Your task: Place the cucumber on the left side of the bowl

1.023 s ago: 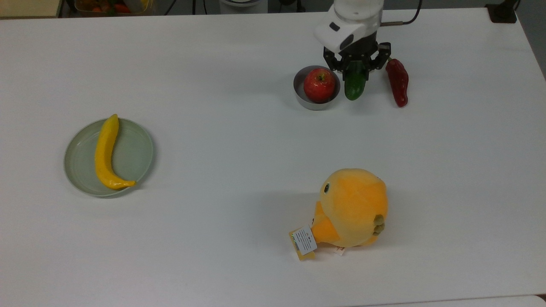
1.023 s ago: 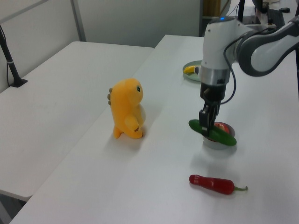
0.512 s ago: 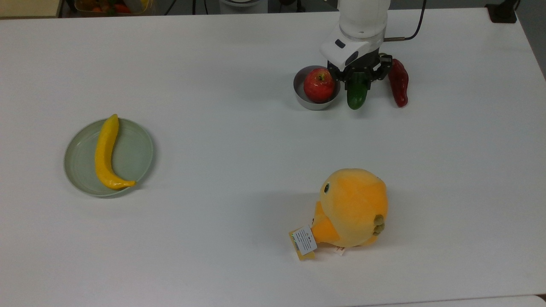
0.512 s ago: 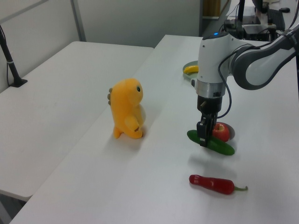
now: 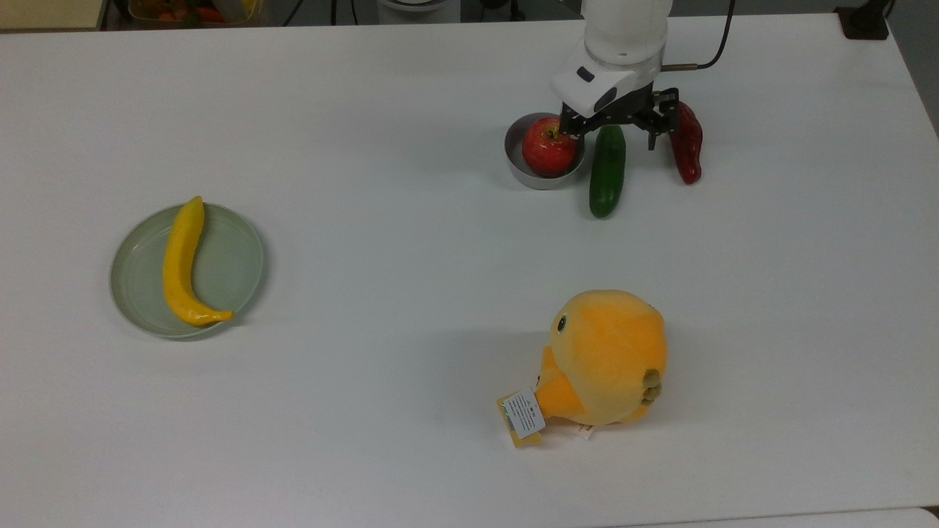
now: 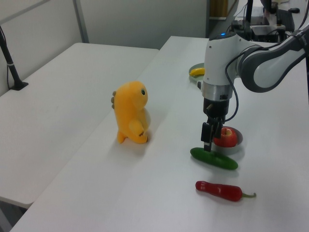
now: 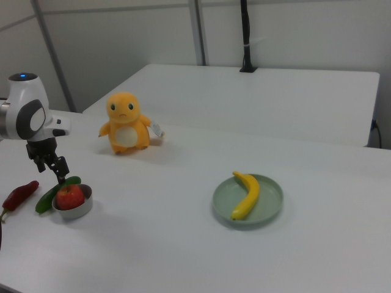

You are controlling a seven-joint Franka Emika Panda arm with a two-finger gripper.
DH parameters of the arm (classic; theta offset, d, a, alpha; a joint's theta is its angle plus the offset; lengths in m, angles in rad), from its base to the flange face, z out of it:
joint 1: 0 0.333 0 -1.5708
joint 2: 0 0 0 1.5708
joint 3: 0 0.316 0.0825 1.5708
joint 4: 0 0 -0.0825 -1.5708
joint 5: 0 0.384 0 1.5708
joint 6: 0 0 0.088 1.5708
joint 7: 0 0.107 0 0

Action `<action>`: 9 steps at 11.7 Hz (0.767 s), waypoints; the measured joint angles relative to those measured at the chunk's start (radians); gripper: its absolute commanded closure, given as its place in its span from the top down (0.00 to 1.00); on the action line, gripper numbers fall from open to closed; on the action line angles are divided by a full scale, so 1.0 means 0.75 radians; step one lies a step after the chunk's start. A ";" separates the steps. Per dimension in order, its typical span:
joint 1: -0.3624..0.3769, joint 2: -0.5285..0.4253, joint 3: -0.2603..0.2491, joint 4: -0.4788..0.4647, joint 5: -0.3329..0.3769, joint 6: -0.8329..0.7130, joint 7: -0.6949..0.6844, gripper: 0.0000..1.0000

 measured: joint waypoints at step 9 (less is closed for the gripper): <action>-0.033 -0.120 -0.070 0.060 -0.080 -0.016 -0.068 1.00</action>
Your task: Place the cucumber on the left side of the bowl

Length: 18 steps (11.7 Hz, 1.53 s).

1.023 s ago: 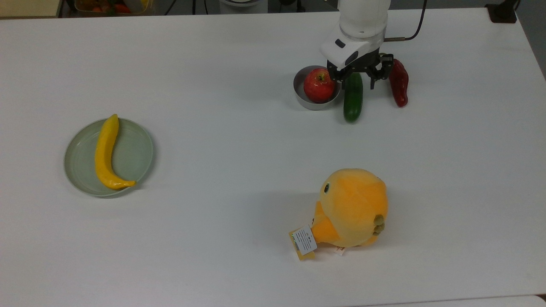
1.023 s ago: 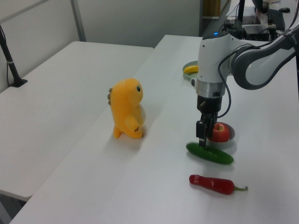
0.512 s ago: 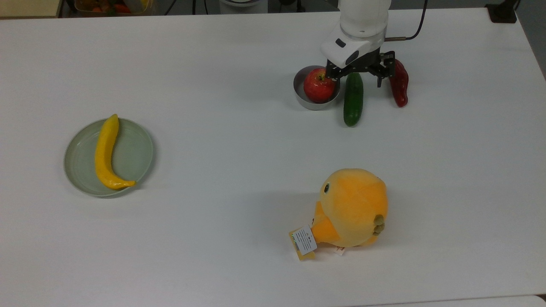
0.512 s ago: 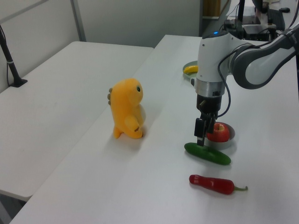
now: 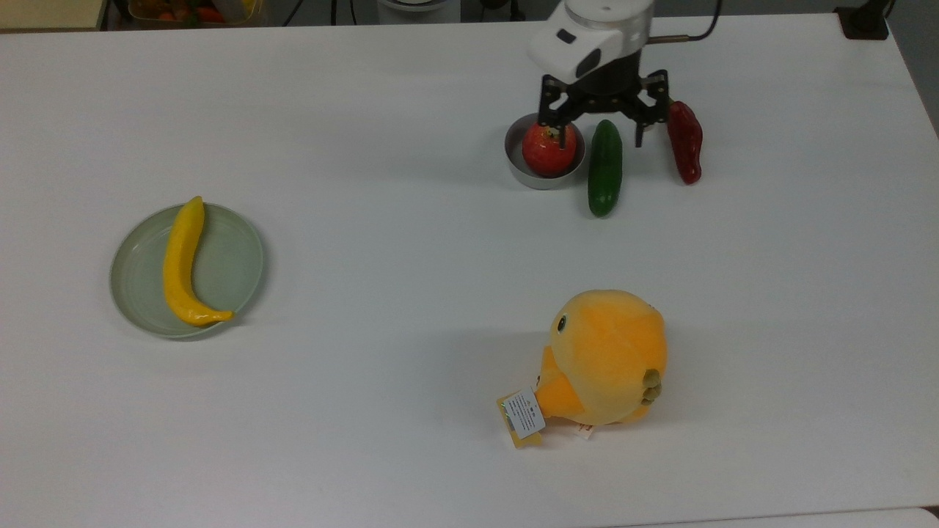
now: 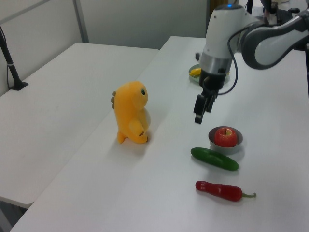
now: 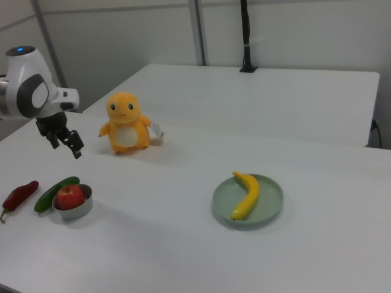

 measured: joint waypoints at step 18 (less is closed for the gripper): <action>-0.071 -0.168 -0.395 -0.001 -0.106 -0.367 -0.251 1.00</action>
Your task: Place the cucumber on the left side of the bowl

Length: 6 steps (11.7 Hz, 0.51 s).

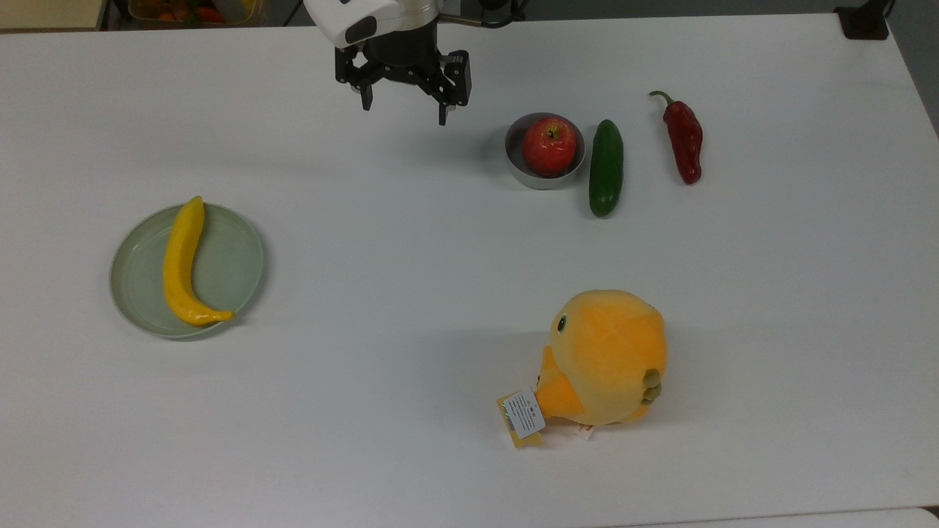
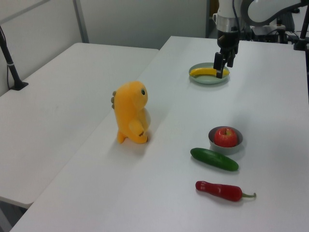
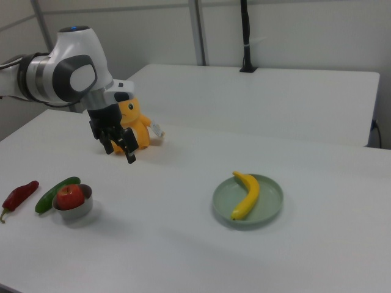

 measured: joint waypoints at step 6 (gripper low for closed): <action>-0.001 0.001 0.000 -0.005 0.007 0.039 0.038 1.00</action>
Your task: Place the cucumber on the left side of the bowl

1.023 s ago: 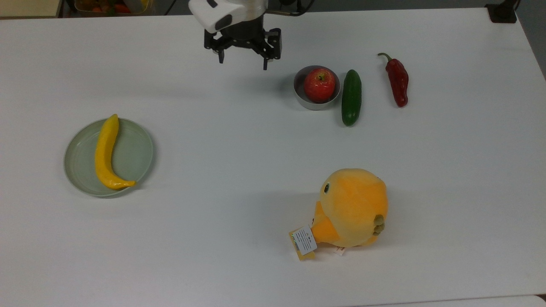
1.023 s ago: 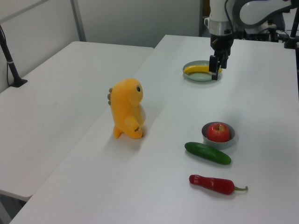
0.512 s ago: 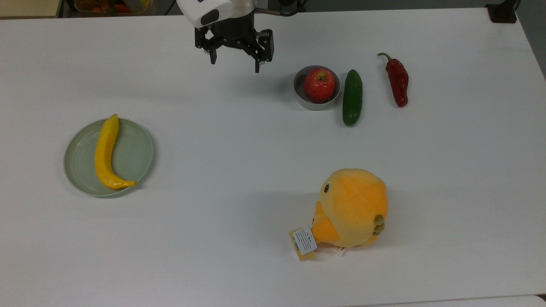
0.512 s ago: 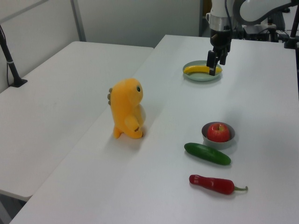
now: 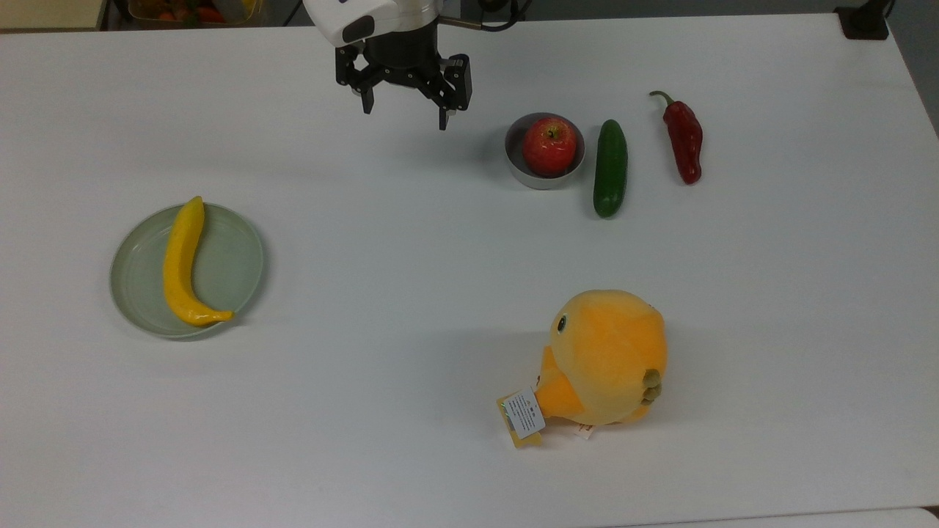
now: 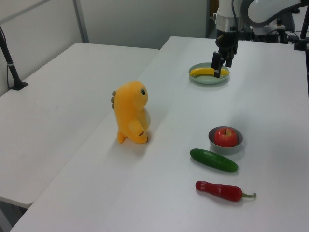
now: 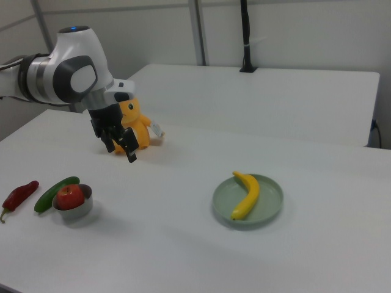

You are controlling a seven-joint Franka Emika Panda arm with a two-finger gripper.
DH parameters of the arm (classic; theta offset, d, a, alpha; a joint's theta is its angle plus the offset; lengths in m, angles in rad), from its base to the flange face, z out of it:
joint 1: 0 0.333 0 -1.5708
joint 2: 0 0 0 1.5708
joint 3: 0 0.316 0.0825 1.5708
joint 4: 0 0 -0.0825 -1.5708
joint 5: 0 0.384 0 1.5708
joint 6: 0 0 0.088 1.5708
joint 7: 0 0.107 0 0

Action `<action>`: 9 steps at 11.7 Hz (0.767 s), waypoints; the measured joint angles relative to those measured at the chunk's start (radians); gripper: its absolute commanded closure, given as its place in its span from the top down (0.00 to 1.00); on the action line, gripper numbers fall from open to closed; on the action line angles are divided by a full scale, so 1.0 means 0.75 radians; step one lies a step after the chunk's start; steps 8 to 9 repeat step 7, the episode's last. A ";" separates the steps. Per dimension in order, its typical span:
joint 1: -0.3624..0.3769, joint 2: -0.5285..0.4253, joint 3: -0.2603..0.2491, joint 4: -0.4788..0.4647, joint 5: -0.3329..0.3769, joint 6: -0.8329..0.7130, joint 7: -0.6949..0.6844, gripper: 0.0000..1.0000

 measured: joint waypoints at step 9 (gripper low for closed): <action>0.000 0.000 0.000 -0.003 0.000 -0.060 -0.186 1.00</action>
